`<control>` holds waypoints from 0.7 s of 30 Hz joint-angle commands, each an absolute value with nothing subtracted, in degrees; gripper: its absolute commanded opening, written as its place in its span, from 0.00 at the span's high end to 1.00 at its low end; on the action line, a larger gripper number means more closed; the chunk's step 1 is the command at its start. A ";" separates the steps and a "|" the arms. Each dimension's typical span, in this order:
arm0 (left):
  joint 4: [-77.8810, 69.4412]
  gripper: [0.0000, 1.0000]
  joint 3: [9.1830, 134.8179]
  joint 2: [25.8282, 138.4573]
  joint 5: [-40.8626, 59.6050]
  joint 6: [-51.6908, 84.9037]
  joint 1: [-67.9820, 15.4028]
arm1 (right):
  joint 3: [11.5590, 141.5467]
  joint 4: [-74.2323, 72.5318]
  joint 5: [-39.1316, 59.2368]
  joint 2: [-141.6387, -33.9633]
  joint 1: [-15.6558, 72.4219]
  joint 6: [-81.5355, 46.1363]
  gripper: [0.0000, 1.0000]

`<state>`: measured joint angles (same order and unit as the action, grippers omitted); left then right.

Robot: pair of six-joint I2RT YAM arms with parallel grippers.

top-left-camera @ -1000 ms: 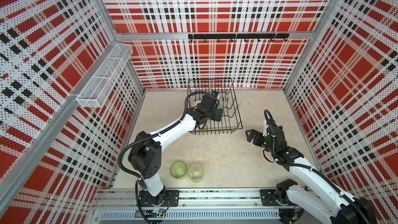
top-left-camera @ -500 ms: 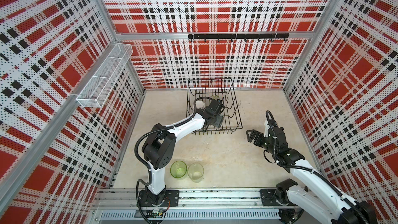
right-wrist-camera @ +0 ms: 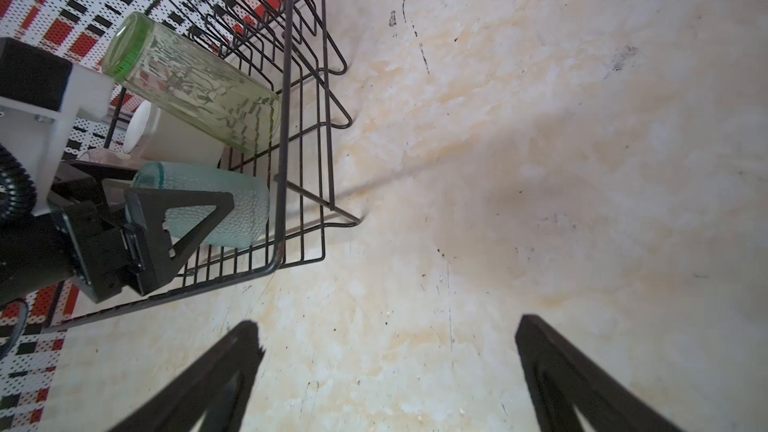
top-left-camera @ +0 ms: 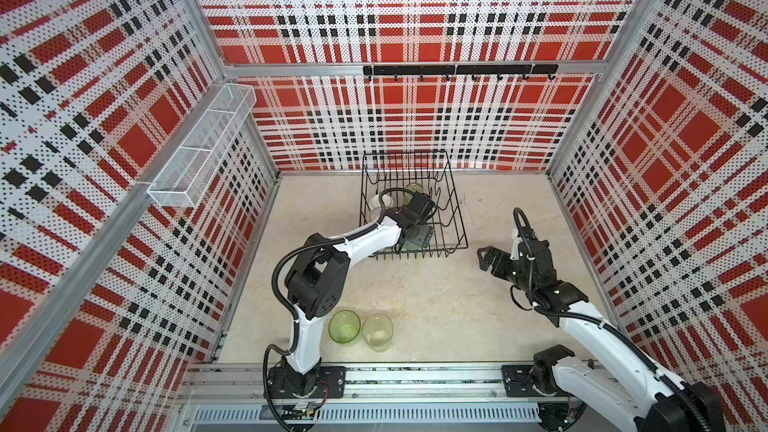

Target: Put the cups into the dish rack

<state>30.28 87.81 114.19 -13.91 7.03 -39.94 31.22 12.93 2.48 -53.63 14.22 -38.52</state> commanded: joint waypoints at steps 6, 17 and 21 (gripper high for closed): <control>30.89 0.10 90.48 111.52 -13.74 6.88 -40.62 | 41.29 13.01 17.90 -63.14 -3.49 -33.78 0.00; 32.42 0.09 90.83 100.62 -16.65 10.13 -42.19 | 51.55 22.05 21.99 -75.32 -15.04 -34.92 0.00; 32.43 0.07 87.80 93.21 -19.38 11.84 -41.78 | 55.61 26.31 25.05 -79.28 -14.33 -32.08 0.07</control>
